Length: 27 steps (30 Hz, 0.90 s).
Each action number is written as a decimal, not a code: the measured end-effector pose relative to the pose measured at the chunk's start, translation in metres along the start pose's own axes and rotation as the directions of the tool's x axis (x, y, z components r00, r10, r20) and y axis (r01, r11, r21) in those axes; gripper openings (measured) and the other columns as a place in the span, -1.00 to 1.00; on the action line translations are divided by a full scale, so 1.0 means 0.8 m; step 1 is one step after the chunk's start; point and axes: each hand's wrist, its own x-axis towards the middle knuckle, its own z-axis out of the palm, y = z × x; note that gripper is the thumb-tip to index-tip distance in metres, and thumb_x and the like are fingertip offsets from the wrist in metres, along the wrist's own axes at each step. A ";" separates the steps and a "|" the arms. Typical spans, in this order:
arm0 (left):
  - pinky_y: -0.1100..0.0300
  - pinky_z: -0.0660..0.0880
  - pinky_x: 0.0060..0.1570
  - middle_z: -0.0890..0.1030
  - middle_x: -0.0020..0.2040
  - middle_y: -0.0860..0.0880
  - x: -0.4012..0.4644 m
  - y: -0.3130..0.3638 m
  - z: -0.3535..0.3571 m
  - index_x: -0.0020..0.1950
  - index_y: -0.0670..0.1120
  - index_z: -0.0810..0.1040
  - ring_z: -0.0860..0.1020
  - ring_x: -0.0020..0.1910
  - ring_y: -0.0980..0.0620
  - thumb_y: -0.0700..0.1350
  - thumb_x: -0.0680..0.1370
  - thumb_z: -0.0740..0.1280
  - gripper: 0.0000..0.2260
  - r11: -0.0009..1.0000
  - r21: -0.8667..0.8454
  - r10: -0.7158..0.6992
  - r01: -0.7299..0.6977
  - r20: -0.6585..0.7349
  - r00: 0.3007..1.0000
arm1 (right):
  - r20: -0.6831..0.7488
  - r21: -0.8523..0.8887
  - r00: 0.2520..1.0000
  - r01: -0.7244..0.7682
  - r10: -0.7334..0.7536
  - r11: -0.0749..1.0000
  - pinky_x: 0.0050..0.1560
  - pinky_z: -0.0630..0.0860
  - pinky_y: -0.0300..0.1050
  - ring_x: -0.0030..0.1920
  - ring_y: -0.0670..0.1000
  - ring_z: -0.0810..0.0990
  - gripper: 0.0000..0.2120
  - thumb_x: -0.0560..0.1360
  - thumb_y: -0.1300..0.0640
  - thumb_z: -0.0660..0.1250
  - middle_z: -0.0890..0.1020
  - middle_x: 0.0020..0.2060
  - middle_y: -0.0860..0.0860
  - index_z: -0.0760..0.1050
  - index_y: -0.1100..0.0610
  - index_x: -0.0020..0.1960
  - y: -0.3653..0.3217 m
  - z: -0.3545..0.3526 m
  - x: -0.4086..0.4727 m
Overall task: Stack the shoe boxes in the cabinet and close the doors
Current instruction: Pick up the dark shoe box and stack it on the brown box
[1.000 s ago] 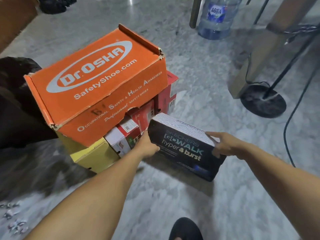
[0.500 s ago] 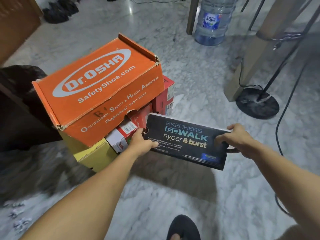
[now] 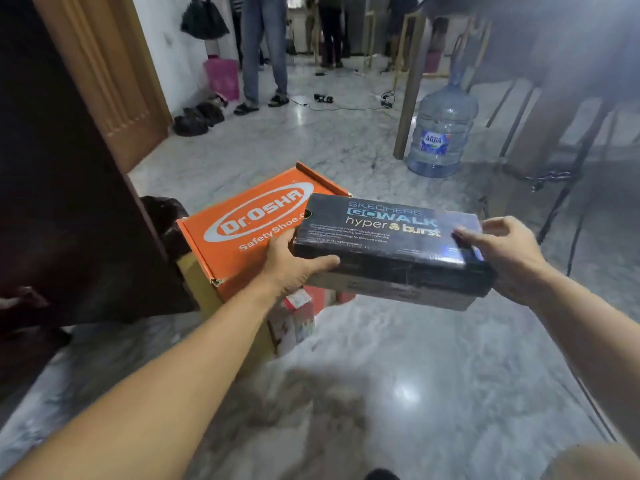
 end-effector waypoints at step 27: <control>-0.12 0.50 0.22 0.63 0.04 0.11 -0.111 0.175 -0.394 0.07 0.12 0.55 0.56 0.15 -0.03 0.14 0.35 0.54 -0.64 0.994 0.064 0.106 -0.084 -0.586 0.803 | 0.510 0.140 0.589 0.663 -0.627 0.736 0.06 0.63 0.05 0.04 0.04 0.66 -0.28 0.13 0.05 0.67 0.67 0.06 0.03 0.56 0.08 0.27 -0.313 0.199 -0.209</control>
